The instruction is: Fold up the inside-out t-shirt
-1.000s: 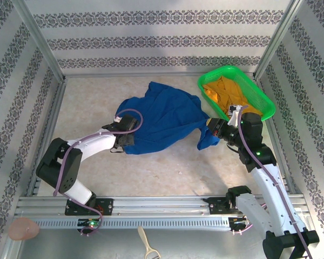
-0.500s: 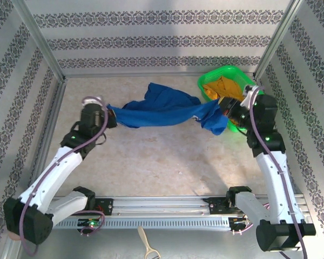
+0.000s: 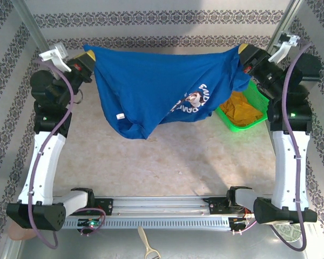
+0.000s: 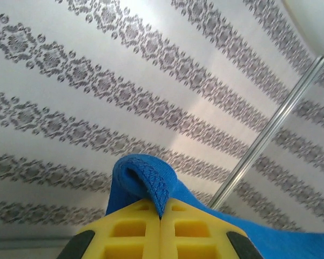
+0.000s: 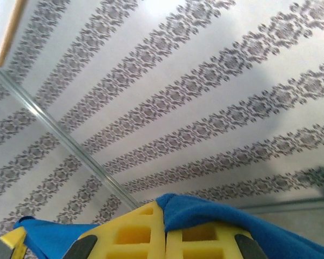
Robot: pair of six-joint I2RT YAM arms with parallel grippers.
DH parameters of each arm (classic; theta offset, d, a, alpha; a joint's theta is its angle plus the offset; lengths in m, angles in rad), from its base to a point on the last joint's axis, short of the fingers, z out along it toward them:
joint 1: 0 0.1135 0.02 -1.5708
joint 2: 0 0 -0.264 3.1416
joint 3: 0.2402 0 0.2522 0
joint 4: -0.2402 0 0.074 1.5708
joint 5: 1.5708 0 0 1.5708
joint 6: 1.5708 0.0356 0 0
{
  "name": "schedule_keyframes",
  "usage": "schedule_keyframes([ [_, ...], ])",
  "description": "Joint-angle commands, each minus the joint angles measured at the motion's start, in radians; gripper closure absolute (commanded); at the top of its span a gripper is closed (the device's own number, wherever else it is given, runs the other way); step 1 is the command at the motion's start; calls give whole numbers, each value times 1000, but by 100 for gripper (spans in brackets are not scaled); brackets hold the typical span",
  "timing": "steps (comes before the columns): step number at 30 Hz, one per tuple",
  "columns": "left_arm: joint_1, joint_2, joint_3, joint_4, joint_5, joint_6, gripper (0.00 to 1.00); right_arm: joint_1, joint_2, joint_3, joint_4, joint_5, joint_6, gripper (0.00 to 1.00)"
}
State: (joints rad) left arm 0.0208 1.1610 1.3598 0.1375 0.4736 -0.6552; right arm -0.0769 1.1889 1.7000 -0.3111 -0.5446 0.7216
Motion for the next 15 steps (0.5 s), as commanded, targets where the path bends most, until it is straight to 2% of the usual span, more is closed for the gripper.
schedule_keyframes([
  [1,53,83,55,131,105,-169,100,0,30,49,30,-51,41,100],
  [5,65,167,19,55,169,-232,100,52,-2,-45,23,-34,6,100],
  [8,62,208,-140,33,201,-277,100,97,-55,-199,34,3,-18,100],
  [11,49,253,-294,-13,183,-222,100,131,-103,-392,64,45,-27,100],
  [14,34,345,-357,-64,145,-135,100,160,-126,-560,104,109,-38,100],
  [15,30,381,-368,-65,136,-119,97,168,-126,-620,127,130,-40,100],
])
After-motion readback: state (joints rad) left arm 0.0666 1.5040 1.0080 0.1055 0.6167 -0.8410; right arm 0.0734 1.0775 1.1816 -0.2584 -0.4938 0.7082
